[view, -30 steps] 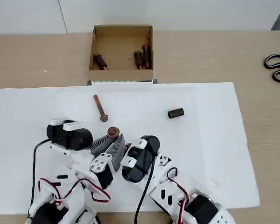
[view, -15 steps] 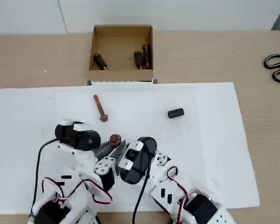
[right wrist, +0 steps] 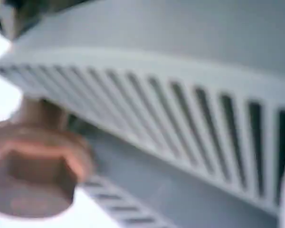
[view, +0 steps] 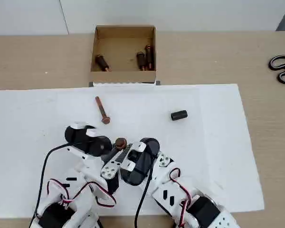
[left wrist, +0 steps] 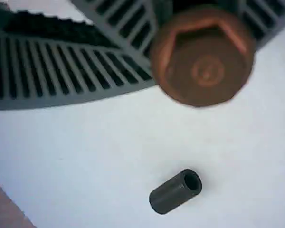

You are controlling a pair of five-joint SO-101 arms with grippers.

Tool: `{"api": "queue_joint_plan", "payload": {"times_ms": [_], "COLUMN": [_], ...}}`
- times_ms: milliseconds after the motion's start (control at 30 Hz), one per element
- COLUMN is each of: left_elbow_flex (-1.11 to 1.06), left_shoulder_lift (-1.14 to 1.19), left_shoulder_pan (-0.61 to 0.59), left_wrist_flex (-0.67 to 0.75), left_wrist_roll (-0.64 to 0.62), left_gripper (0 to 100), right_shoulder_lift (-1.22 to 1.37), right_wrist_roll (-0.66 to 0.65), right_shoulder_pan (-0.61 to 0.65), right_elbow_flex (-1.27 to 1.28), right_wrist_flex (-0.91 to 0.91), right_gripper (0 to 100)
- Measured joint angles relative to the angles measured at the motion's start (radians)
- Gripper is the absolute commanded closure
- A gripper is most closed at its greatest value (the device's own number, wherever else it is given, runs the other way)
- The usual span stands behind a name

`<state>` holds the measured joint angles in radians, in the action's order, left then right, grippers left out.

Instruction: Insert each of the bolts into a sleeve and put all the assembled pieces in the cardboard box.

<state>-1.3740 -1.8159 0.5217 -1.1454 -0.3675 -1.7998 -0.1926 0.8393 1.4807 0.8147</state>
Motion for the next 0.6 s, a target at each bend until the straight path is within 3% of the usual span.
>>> {"api": "queue_joint_plan", "payload": {"times_ms": [233, 600], "left_elbow_flex": [0.000, 0.034], "left_shoulder_lift": [0.000, 0.002], "left_shoulder_pan": [-0.006, -0.080], "left_wrist_flex": [0.005, -0.003], "left_wrist_roll": [0.009, 0.054], "left_gripper": [84, 85], "right_shoulder_lift": [0.000, -0.002], "right_wrist_roll": [0.000, 0.000], "right_shoulder_pan": [-0.008, -0.017], "right_elbow_flex": [0.000, -0.003], "right_wrist_flex": [0.000, -0.003], "right_gripper": [99.6, 99.6]}}
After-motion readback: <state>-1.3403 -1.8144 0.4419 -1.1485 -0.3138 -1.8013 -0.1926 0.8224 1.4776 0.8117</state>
